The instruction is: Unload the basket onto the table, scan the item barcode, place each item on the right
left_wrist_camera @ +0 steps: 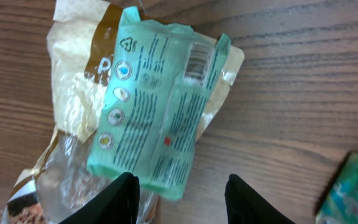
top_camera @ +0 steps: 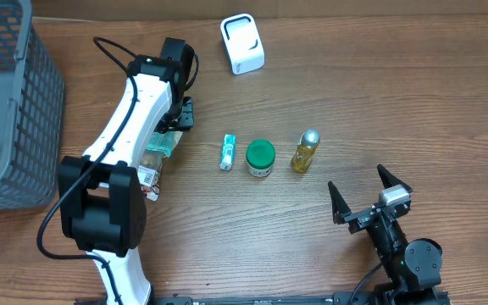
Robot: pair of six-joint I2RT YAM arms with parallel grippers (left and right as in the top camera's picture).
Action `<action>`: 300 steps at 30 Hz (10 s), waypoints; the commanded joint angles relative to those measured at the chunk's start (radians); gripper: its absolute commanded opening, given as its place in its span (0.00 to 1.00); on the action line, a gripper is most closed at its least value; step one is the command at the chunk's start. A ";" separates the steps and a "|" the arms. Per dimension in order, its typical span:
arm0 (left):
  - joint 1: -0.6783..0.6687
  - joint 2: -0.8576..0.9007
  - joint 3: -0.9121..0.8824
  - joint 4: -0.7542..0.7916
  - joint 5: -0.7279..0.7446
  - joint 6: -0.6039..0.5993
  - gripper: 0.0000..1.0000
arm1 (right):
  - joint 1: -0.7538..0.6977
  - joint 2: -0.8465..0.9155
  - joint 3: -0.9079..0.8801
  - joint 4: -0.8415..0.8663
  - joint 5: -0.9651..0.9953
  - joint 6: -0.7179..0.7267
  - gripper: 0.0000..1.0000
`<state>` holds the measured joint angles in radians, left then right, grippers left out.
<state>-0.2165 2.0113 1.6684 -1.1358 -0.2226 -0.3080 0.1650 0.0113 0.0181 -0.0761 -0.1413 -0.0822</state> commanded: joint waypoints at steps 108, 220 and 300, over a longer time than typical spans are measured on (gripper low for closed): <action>0.000 0.178 0.447 -0.454 0.089 0.040 0.33 | -0.003 -0.007 -0.010 0.003 0.010 -0.003 1.00; 0.198 -0.142 -0.366 0.212 0.033 -0.002 0.04 | -0.003 -0.007 -0.010 0.003 0.010 -0.003 1.00; 0.296 -0.118 -0.480 0.472 0.040 -0.159 0.40 | -0.003 -0.007 -0.010 0.003 0.010 -0.003 1.00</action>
<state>0.0731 1.8832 1.2263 -0.6651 -0.2012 -0.4904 0.1650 0.0113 0.0181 -0.0765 -0.1413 -0.0826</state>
